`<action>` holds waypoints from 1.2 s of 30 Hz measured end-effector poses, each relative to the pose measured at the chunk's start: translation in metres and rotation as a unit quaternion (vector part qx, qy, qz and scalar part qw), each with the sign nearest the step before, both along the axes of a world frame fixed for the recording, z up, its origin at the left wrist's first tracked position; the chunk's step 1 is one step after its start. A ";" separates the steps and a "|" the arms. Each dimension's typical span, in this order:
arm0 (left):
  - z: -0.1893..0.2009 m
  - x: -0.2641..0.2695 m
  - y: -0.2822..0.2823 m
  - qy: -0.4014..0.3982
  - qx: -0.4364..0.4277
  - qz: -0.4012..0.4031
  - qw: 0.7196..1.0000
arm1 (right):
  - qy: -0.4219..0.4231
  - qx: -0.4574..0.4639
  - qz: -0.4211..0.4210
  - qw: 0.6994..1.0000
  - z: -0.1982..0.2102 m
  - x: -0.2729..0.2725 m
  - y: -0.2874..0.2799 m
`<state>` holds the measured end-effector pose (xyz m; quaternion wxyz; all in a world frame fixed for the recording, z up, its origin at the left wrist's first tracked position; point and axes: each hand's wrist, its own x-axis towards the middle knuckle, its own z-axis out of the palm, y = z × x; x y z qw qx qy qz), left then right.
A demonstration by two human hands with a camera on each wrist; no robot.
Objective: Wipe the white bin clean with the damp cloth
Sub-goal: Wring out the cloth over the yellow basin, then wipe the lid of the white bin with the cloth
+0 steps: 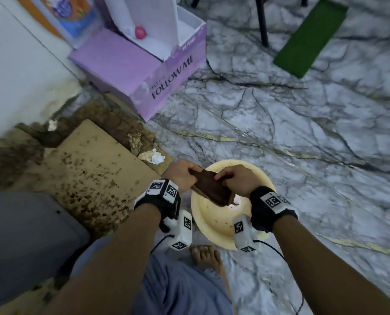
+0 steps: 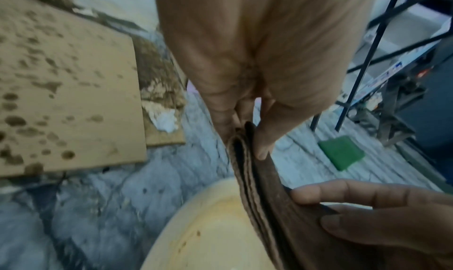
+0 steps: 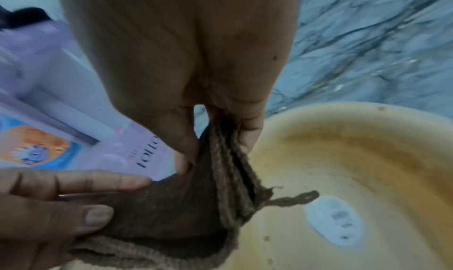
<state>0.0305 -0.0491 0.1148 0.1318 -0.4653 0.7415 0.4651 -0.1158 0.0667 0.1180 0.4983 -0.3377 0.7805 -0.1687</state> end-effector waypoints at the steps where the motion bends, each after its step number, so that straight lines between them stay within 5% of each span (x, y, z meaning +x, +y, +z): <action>1: 0.015 0.008 -0.006 0.006 -0.013 0.004 1.000 | 0.001 -0.014 0.001 1.000 0.015 0.006 -0.008; 12: 0.172 0.166 -0.058 0.085 -0.140 0.095 0.982 | 0.042 -0.159 0.130 0.978 0.162 0.133 -0.092; 21: 0.249 0.343 -0.048 0.108 -0.224 0.198 0.948 | 0.044 -0.220 0.259 0.940 0.236 0.293 -0.126; 28: 0.244 0.440 -0.037 0.054 -0.289 0.229 0.928 | 0.040 -0.253 0.320 0.912 0.229 0.398 -0.129; 36: 0.188 0.469 -0.028 0.085 -0.290 0.278 0.912 | 0.079 -0.266 0.288 0.917 0.164 0.439 -0.122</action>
